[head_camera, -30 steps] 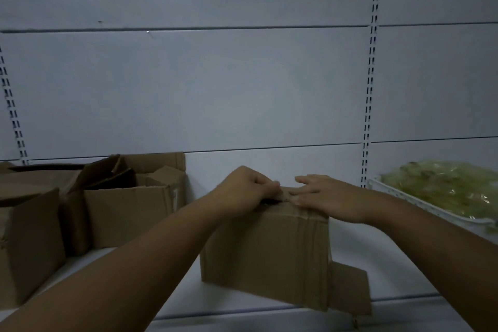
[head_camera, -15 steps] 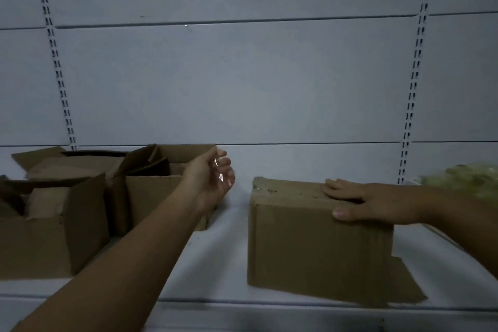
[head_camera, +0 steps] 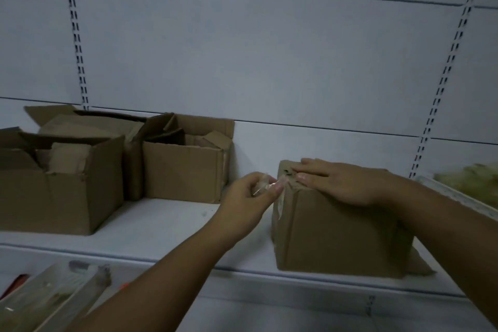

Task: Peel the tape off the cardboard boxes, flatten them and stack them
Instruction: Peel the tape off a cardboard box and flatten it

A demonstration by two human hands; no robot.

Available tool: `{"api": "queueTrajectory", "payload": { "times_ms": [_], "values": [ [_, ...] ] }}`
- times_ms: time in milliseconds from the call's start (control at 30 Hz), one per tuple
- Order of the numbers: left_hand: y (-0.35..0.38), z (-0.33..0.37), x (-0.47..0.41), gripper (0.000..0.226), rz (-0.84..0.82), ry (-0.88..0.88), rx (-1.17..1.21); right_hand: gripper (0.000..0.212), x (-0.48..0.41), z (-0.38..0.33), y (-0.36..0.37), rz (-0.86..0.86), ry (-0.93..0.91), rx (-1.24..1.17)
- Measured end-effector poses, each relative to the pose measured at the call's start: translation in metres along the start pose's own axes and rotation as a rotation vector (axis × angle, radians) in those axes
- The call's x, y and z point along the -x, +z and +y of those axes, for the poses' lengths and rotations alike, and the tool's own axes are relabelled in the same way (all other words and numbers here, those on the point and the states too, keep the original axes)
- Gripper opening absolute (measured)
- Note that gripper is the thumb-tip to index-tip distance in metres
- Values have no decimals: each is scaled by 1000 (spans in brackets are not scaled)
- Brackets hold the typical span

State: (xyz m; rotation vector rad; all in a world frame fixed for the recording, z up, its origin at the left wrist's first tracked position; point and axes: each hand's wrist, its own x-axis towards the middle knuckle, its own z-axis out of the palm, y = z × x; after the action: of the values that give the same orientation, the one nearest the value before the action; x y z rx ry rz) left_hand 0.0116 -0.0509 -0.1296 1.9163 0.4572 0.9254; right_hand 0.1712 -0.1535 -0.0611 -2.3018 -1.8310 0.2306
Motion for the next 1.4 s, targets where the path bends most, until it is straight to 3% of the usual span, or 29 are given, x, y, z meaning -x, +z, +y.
{"api": "queueTrajectory", "payload": {
  "times_ms": [133, 267, 433, 633, 800, 900, 967, 1033, 1067, 1133, 1167, 1267, 1333, 1400],
  "values": [
    [-7, -25, 9, 25, 27, -32, 85, 49, -2, 6, -8, -57, 13, -3],
    [-15, -54, 19, 9, 70, -186, 187, 49, -4, 6, -6, -68, 3, -36],
    [-18, -58, 18, 27, 121, -214, 321, 48, -7, 3, -5, -30, 23, -55],
    [-25, -60, 24, 28, 273, -237, 420, 42, -8, 5, -5, 13, 33, -57],
    [-53, -45, 32, 34, 449, -171, 931, 41, -9, 3, -1, 35, 61, -47],
    [-67, -16, 28, 30, 308, -55, 858, 37, -10, 0, 5, 232, 83, -48],
    [-62, 8, 25, 30, 180, 15, 678, 29, -7, -7, 14, 552, 31, -57],
    [-51, 31, 21, 26, 96, 43, 508, 23, 4, -20, 14, 789, -75, -232],
    [-46, 42, 18, 22, 76, 39, 441, 24, 14, -28, 10, 792, -138, -415],
    [-31, 62, 11, 13, 50, 52, 352, 36, 37, -38, -3, 582, -272, -762],
    [-21, 72, 6, 12, 28, 78, 316, 37, 47, -39, -9, 492, -319, -814],
    [17, 96, -13, 19, -55, 181, 184, 5, 69, -14, -25, 553, -321, -683],
    [44, 110, -29, 28, -152, 207, 161, 16, 85, 23, -42, 636, -237, -661],
    [71, 124, -48, 36, -249, 193, 291, 18, 109, 73, -63, 683, -152, -642]
  ]
}}
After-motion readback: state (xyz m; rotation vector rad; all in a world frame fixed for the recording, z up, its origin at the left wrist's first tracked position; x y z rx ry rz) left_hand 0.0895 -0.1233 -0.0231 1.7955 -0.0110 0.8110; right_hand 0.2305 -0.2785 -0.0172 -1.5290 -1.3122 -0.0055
